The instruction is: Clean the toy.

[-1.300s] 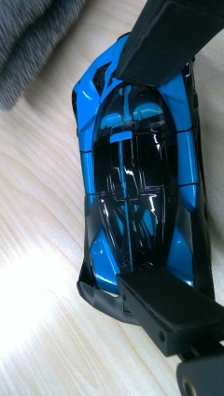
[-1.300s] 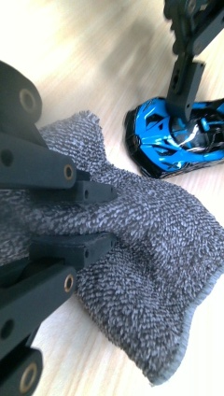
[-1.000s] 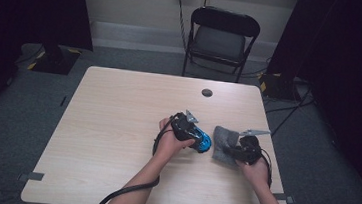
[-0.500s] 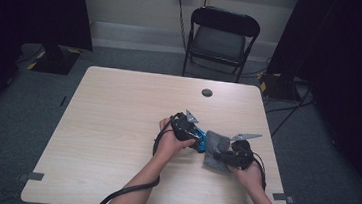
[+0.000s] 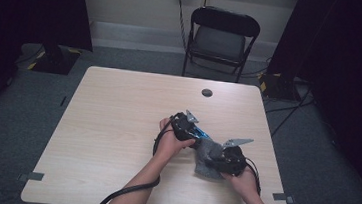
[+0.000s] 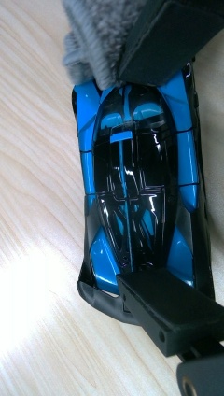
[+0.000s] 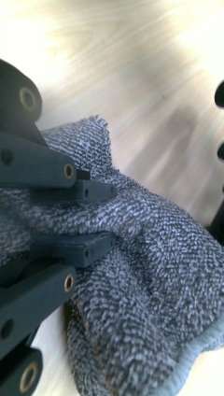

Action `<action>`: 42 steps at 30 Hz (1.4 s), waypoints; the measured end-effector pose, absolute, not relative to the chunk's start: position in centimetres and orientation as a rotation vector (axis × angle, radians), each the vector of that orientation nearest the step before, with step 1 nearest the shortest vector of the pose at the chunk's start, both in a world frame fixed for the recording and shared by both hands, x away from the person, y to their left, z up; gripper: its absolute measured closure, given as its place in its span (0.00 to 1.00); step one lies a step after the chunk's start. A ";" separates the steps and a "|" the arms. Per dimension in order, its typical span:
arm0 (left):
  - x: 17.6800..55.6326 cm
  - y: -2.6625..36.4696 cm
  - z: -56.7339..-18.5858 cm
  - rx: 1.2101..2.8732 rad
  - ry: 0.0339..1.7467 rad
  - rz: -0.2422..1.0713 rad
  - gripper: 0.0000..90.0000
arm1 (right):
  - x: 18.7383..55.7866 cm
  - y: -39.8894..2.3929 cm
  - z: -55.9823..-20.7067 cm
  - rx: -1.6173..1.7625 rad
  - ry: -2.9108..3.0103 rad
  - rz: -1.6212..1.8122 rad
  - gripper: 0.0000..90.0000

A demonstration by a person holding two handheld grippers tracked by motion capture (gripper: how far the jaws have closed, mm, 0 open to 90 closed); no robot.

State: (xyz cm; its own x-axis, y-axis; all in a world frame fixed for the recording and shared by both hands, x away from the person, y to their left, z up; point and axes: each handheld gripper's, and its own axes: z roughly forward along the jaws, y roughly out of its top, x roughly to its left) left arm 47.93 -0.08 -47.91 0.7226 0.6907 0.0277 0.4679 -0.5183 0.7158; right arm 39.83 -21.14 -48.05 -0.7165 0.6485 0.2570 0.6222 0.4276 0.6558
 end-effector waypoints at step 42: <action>47.9 0.1 -48.0 2.206 0.868 0.406 0.04 | 36.1 -18.0 -47.1 0.895 2.805 1.312 0.85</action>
State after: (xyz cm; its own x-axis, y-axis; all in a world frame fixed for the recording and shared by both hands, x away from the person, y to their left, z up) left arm 47.87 0.06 -47.99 0.7236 0.6897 0.0271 0.4629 -0.5140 0.7222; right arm 36.08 -17.99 -47.12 -0.8427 0.4494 0.2966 0.5157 0.5153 0.6845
